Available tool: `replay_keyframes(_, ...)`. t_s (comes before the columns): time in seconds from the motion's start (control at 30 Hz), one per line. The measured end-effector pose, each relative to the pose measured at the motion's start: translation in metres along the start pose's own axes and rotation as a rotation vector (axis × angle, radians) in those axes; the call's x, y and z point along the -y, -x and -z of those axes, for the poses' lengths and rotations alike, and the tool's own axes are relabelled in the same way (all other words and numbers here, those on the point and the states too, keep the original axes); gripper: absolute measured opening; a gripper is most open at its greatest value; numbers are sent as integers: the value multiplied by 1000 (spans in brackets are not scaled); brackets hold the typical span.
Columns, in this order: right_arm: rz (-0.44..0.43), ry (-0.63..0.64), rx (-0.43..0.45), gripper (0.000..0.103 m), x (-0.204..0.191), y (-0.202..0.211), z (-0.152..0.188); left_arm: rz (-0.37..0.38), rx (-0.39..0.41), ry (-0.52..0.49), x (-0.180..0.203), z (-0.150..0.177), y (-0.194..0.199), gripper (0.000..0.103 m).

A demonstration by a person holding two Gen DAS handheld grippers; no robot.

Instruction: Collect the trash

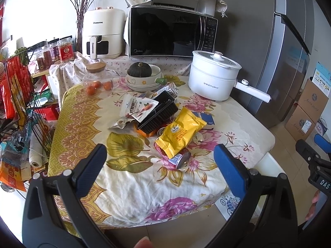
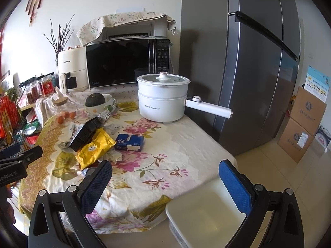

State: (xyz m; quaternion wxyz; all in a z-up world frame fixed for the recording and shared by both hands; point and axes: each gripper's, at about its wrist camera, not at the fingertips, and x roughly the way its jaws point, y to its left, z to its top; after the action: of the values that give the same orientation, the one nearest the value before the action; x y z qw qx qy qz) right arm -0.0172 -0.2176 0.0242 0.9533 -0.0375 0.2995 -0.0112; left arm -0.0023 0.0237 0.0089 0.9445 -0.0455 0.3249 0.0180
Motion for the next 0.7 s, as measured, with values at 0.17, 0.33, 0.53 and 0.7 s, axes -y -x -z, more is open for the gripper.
replay_keyframes(0.17,9,7,-8,103,0,-1,0,-7,17,-15,1,0,1,102)
replay_keyframes(0.33,38,21,4,103,0,0,-2,-13,23,-37,2,-2,1,102)
replay_keyframes(0.53,59,15,2,103,3,-3,-10,-21,19,-66,2,-5,-2,102)
replay_keyframes(0.7,56,6,28,103,6,8,-25,3,27,-62,5,-14,-2,102)
